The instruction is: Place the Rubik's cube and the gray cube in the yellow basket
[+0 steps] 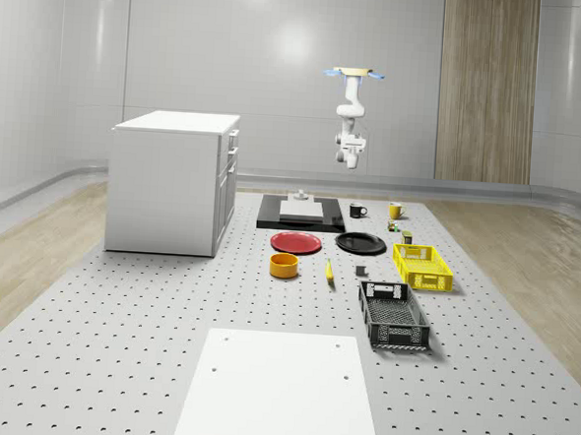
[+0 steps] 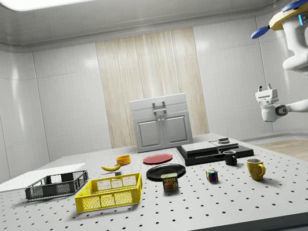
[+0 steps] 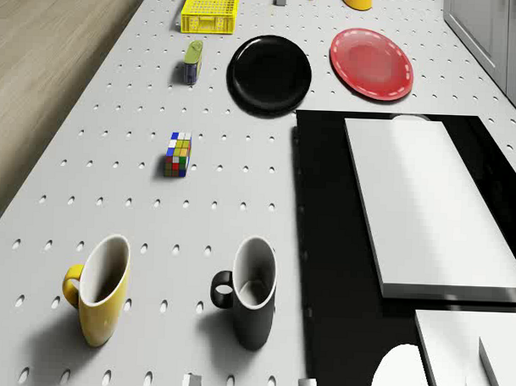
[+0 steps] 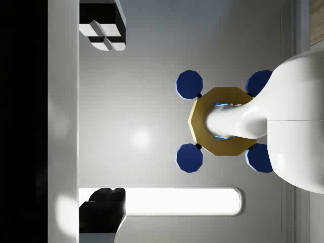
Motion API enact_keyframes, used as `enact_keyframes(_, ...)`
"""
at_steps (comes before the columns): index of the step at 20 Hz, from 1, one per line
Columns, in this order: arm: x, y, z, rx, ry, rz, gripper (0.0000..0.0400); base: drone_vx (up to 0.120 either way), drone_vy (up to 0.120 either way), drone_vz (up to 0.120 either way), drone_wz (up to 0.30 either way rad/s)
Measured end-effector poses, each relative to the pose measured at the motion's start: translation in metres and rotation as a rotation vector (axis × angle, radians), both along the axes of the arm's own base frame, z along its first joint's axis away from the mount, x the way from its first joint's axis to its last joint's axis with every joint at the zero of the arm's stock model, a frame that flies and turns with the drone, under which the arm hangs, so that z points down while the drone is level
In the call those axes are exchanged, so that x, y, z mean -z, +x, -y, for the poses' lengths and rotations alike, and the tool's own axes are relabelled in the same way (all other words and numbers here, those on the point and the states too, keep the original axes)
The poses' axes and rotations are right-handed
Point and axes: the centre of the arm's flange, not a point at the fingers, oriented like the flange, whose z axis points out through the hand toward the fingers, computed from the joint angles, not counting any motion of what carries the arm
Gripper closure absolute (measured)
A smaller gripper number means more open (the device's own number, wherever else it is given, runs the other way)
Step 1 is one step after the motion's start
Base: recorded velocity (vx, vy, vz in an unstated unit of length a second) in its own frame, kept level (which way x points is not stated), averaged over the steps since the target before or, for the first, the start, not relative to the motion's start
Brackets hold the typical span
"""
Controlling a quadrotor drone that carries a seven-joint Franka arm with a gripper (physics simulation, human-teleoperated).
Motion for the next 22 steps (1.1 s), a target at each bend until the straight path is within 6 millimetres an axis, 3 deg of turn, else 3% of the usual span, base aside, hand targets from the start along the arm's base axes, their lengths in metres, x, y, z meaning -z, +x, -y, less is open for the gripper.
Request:
enact_keyframes(5, -0.037, -0.004, 0.000, 0.000, 0.000, 0.004, 0.0000, 0.000, 0.000, 0.000, 0.000)
enact_keyframes(11, -0.071, -0.002, 0.000, 0.000, 0.000, 0.009, 0.0000, 0.020, 0.113, 0.000, 0.000)
enact_keyframes(22, -0.091, 0.000, 0.000, 0.000, 0.000, 0.017, 0.0000, 0.120, 0.120, 0.000, 0.000)
